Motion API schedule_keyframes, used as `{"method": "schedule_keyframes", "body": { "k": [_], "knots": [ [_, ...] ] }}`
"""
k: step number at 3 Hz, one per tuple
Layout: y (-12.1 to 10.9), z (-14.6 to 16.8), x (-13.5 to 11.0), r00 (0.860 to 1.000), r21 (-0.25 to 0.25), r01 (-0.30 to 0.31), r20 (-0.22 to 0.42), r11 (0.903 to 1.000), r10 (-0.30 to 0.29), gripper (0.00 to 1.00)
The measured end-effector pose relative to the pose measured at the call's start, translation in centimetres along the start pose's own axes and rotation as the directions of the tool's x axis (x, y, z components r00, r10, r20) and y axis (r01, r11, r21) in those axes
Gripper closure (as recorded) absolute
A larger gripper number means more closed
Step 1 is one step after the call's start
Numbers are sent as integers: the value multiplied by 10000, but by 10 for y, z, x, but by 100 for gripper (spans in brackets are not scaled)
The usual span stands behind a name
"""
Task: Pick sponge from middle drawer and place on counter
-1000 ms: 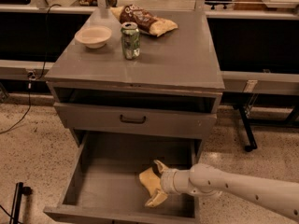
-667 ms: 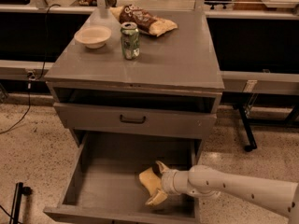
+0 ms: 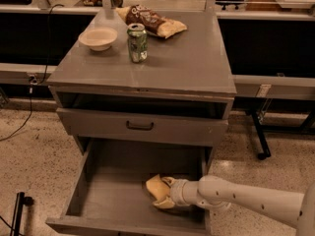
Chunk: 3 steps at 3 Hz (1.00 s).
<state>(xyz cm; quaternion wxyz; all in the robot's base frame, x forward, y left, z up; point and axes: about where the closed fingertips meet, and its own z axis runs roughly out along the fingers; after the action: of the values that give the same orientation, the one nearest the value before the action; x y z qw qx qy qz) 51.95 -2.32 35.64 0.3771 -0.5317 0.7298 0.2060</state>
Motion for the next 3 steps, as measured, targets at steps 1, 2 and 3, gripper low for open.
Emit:
{"method": "schedule_keyframes", "body": {
  "k": [1,2,3],
  "knots": [
    [0,4,0,9997,-82,-116,230,9999,118,63],
    [-5,-13,-21,9917,-111,192,1273,9998,-176,86],
    [-9,-71,-66,9657,-131,946,2442,9954,-885,100]
  ]
}}
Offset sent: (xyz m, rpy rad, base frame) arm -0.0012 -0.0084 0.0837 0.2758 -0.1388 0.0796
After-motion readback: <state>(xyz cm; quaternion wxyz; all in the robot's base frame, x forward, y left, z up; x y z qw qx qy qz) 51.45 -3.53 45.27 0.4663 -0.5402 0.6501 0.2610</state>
